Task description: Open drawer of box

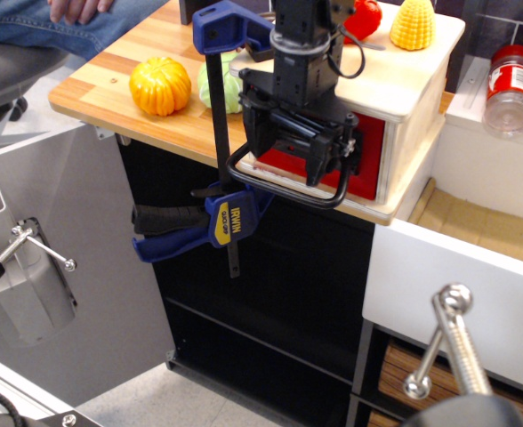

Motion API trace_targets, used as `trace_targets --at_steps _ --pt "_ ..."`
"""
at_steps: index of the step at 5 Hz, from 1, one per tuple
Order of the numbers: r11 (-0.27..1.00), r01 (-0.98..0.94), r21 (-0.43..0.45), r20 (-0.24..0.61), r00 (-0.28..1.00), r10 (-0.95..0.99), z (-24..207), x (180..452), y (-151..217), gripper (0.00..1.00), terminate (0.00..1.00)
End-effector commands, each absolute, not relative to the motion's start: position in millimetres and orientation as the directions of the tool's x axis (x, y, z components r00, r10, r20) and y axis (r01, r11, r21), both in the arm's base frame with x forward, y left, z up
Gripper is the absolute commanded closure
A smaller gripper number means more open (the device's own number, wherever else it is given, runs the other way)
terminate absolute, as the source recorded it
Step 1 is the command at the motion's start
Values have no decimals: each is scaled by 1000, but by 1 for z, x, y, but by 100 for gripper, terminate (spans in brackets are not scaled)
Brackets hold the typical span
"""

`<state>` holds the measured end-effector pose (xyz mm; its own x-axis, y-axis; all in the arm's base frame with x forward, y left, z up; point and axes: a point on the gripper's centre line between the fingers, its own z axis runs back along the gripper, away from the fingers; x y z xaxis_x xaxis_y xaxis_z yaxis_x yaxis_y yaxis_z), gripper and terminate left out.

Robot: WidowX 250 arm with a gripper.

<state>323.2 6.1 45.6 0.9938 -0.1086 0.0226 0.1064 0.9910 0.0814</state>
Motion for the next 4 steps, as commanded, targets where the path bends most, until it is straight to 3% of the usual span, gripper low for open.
trace_targets --at_steps 1,2,3,4 --pt "997 64 53 88 994 -68 30 304 -3 0 0" --pt "997 36 74 123 991 -46 19 286 1 0 0" --pt "994 49 95 103 993 -59 15 274 1 0 0" --pt "990 100 102 25 994 -103 18 250 1 0 0"
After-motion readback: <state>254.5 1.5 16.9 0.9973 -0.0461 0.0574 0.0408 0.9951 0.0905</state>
